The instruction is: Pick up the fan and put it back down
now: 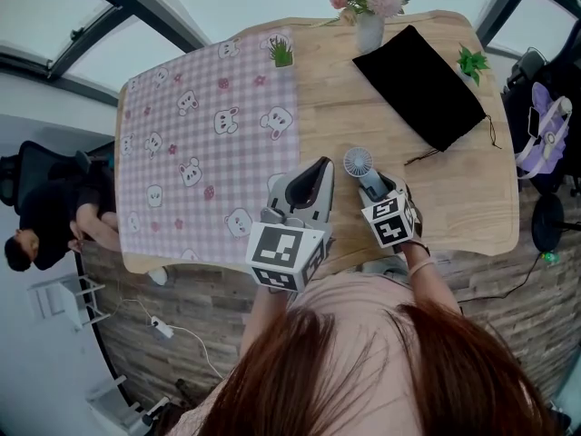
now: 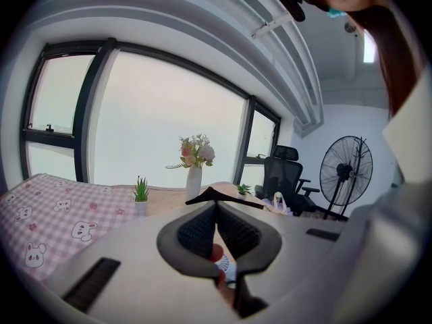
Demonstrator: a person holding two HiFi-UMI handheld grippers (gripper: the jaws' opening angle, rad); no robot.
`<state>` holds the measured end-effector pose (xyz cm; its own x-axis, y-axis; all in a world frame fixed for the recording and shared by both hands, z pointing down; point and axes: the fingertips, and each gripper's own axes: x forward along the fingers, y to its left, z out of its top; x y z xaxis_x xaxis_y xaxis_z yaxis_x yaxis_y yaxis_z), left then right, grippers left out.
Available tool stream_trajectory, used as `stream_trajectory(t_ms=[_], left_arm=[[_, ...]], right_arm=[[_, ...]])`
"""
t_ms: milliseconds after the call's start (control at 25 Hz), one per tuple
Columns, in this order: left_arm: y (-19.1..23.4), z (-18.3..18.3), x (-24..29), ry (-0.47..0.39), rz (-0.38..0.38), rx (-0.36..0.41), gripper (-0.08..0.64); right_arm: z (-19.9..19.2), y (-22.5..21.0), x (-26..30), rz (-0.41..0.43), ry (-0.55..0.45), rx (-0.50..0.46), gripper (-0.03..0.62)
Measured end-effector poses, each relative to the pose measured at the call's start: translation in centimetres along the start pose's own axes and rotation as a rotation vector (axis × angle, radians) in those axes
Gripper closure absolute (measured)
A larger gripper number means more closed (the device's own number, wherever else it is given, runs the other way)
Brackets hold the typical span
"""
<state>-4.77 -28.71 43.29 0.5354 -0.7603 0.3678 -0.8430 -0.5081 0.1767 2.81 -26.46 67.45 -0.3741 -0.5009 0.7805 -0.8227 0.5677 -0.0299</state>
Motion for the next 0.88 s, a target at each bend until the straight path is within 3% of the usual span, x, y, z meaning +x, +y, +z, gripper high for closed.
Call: stream_trajectory(t_ms=[880], left_arm=[[-2.5,0.8,-3.8,-0.044,-0.032,0.036,0.546]], right_arm=[[2.6,-0.3,-5.5,-0.075,-0.165,0.045,0.38]])
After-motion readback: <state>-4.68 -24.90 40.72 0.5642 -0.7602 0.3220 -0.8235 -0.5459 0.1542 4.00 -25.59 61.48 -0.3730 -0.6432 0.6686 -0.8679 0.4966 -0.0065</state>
